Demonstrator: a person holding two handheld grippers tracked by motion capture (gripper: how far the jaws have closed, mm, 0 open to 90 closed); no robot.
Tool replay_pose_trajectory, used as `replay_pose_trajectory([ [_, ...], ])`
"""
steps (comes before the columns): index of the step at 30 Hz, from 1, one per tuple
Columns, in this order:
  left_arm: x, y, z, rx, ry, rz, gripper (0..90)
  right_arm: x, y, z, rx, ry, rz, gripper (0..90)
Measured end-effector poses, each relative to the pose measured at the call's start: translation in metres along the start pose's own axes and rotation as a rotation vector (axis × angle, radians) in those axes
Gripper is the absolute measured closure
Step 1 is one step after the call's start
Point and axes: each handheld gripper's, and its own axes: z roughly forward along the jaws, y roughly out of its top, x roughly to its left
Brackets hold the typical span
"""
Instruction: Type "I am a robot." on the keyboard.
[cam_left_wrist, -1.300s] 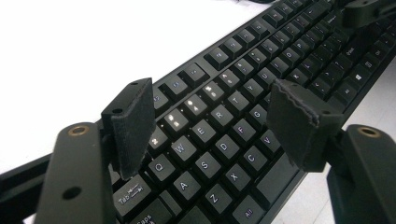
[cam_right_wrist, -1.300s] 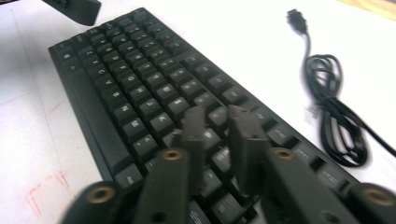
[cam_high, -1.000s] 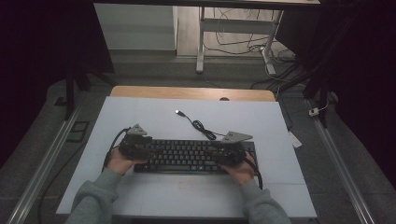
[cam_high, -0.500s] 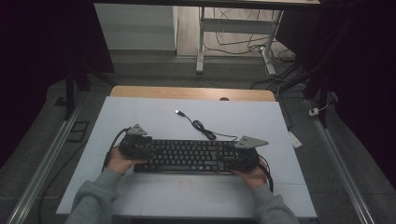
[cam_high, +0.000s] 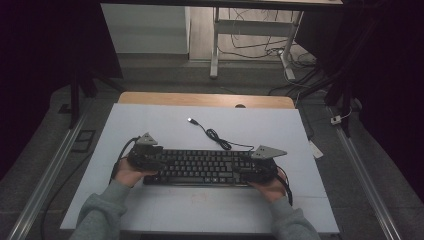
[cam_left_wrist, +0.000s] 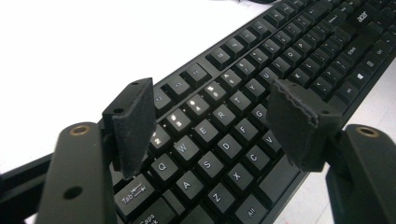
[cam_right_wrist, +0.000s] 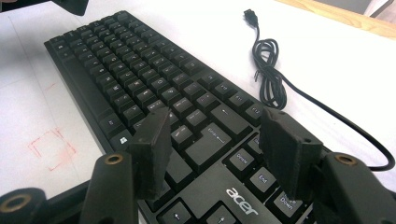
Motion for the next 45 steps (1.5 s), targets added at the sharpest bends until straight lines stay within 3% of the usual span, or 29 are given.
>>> replay_pose_trajectory([
  [7,-0.005,0.001,-0.001,-0.009,-0.011,0.030,40.4,0.000,0.000,0.000,0.011,-0.005,-0.007,44.3],
  [19,-0.015,0.003,-0.001,-0.021,-0.038,0.069,60.3,0.001,0.000,0.002,0.018,-0.007,-0.012,44.3],
  [28,-0.025,0.003,0.003,-0.004,-0.086,0.113,88.4,0.001,0.000,0.002,0.021,-0.006,-0.016,44.3],
  [38,-0.040,0.000,0.021,0.055,-0.114,0.151,89.0,0.000,-0.001,0.002,0.025,-0.004,-0.015,44.3],
  [45,-0.047,-0.001,0.032,0.081,-0.099,0.176,88.9,0.001,-0.001,0.004,0.025,-0.003,-0.017,44.3],
])
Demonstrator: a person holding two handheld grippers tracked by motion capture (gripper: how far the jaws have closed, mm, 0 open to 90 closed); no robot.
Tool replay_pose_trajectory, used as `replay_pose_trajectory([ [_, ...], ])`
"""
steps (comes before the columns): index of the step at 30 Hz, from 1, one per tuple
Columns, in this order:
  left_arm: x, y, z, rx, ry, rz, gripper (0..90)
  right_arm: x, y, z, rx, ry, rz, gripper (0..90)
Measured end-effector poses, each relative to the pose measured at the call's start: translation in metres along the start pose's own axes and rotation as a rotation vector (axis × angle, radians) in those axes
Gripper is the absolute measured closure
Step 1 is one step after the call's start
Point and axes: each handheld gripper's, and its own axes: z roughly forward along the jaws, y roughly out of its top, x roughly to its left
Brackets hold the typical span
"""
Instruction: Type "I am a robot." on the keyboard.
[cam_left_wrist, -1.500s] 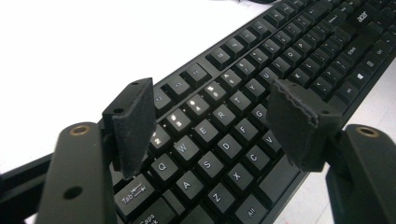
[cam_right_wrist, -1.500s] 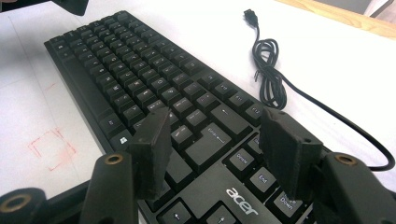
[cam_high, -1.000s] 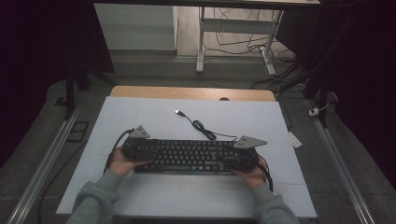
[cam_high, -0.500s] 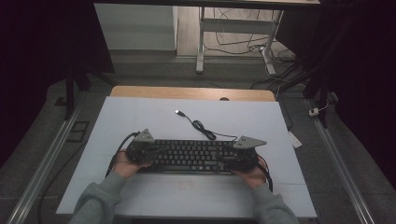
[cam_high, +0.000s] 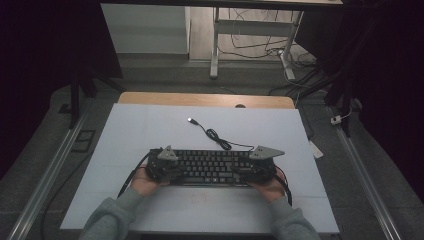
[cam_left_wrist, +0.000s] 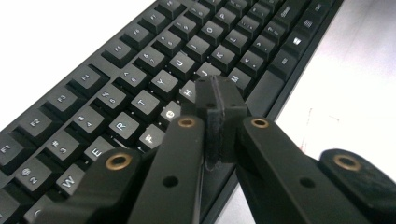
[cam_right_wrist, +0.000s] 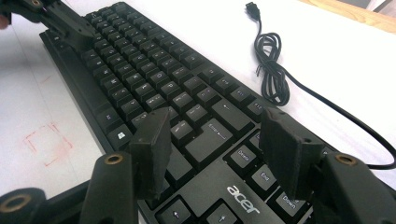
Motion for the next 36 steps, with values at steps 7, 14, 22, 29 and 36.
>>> replay_pose_trajectory([
  [7,-0.001,0.000,0.007,0.015,0.003,0.003,88.9,0.000,0.000,0.000,-0.002,-0.005,-0.001,44.3],
  [14,-0.002,0.000,0.012,0.026,0.004,0.004,88.8,0.000,0.000,0.000,-0.001,-0.005,0.000,44.3],
  [22,-0.001,-0.001,0.013,0.036,0.005,0.006,88.8,0.000,0.000,0.000,-0.001,-0.005,0.000,44.3],
  [29,-0.002,-0.002,0.016,0.049,0.004,0.012,88.9,0.000,0.000,0.000,0.001,-0.007,-0.001,44.2],
  [36,0.001,0.000,0.002,-0.013,0.018,0.006,88.9,-0.001,0.000,-0.001,0.002,-0.008,-0.001,44.2],
])
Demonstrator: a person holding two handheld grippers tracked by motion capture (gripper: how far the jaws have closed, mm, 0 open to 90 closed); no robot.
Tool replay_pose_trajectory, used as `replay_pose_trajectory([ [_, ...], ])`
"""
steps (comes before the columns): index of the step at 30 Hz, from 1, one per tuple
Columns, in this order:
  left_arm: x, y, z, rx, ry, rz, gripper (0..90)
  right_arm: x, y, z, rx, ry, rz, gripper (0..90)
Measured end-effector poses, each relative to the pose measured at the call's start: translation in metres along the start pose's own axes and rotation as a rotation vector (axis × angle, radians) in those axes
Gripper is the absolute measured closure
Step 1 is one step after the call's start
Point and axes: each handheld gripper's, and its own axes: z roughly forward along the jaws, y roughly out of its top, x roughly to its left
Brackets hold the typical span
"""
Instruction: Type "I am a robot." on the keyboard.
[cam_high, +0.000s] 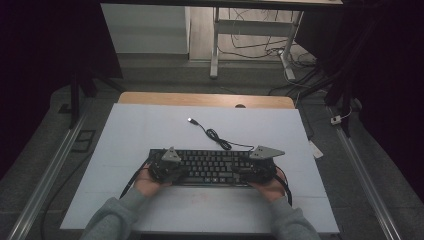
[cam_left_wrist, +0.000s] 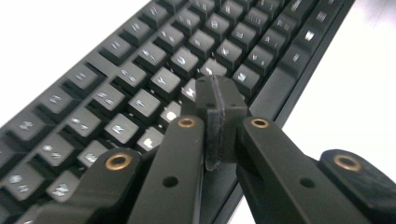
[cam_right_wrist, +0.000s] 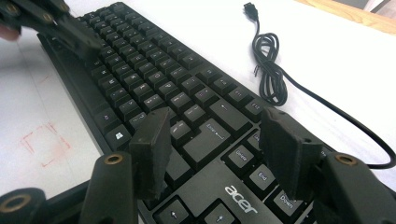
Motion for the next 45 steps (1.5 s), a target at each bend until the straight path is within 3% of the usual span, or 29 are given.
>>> replay_pose_trajectory([
  [6,0.010,-0.002,-0.017,-0.054,0.005,-0.038,84.1,0.000,0.000,0.000,0.001,-0.001,0.001,44.2],
  [13,0.018,-0.011,-0.038,-0.080,0.035,-0.110,51.5,0.000,0.000,-0.001,-0.003,0.000,0.004,44.1],
  [20,0.028,-0.027,-0.049,-0.080,0.070,-0.180,36.8,-0.001,0.000,-0.001,-0.011,-0.001,0.005,44.0],
  [24,0.032,-0.030,-0.051,-0.081,0.065,-0.197,33.5,-0.001,0.001,-0.002,-0.004,-0.007,0.003,44.0],
  [37,0.034,-0.030,-0.050,-0.063,0.072,-0.189,31.7,-0.001,0.004,-0.001,-0.009,0.002,0.002,43.8],
  [45,0.033,-0.029,-0.048,-0.057,0.074,-0.182,31.6,0.002,0.015,0.005,0.002,0.022,-0.006,42.8],
])
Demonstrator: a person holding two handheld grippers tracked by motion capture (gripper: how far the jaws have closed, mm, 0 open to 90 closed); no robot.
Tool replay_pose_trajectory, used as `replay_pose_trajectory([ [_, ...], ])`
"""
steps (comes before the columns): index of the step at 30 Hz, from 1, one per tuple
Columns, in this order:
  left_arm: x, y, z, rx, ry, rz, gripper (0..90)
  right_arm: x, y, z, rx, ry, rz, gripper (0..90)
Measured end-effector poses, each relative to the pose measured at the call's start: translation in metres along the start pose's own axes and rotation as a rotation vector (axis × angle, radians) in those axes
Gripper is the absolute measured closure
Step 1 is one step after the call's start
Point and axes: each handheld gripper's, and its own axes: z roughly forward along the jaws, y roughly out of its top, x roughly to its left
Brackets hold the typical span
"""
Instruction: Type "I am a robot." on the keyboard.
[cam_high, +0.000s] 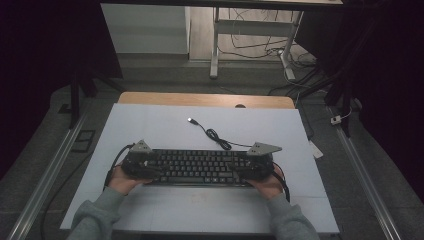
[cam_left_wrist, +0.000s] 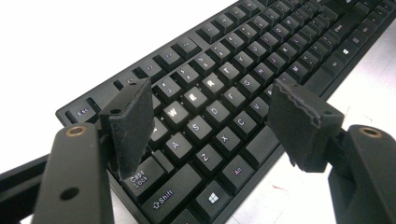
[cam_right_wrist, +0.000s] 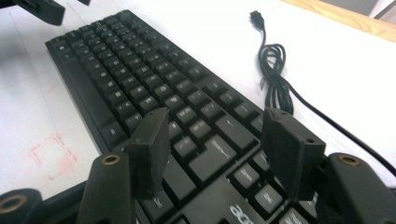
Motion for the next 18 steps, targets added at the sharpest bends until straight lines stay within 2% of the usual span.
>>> replay_pose_trajectory([
  [8,0.000,0.000,0.001,0.003,0.003,0.001,31.3,0.004,0.013,0.013,0.012,0.036,0.007,42.6],
  [18,-0.001,0.000,0.002,0.010,0.006,0.005,31.0,0.010,0.027,0.027,0.040,0.053,-0.006,41.8],
])
